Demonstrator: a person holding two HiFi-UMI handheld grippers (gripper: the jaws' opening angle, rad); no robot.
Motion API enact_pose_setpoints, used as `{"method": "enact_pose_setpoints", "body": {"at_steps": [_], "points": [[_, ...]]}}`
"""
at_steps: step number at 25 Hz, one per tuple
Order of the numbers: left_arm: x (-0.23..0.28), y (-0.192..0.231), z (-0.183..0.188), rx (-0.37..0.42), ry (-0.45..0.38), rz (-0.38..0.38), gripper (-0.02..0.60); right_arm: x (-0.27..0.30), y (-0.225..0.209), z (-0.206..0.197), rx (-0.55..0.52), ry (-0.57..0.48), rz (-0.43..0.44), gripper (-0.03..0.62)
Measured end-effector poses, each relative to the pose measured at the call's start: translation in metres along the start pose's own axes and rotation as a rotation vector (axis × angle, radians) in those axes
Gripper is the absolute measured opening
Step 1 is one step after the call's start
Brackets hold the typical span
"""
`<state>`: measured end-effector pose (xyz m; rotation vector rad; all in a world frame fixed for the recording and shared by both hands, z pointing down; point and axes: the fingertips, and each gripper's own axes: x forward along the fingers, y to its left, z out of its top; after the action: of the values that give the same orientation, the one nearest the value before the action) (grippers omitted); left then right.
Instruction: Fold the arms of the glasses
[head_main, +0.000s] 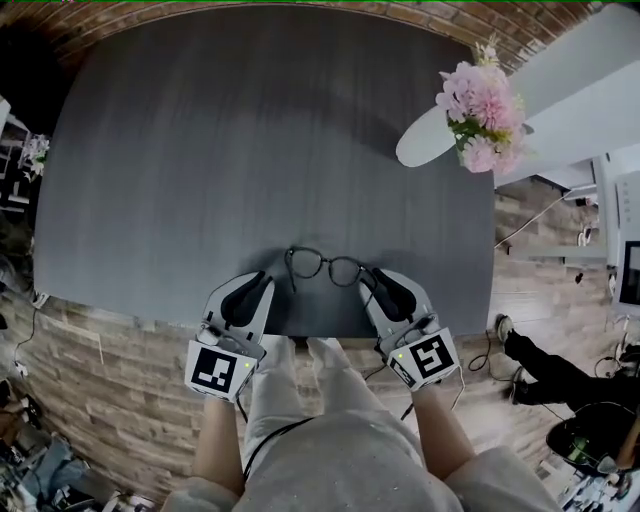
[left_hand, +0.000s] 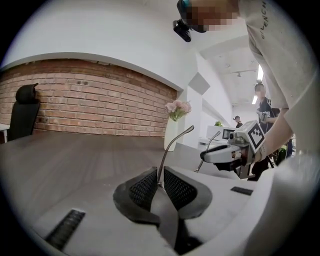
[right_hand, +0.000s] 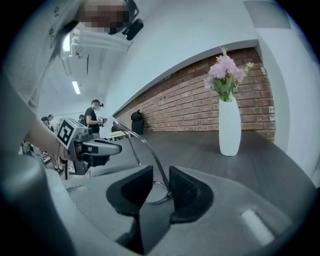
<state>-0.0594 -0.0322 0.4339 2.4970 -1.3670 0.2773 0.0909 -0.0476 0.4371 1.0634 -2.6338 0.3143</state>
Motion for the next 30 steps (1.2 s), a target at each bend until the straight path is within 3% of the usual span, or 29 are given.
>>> {"method": "enact_pose_setpoints", "body": {"at_steps": [11, 23, 30], "points": [[0.024, 0.000, -0.007, 0.039, 0.043, -0.087, 0.046, -0.002, -0.006, -0.006, 0.028, 0.003, -0.068, 0.089], [0.039, 0.002, -0.018, 0.096, 0.063, -0.116, 0.046, 0.006, -0.002, -0.001, -0.041, -0.004, -0.120, 0.041], [0.037, 0.006, -0.021, 0.075, 0.078, -0.130, 0.046, 0.018, 0.003, 0.002, -0.101, 0.043, -0.148, 0.021]]}}
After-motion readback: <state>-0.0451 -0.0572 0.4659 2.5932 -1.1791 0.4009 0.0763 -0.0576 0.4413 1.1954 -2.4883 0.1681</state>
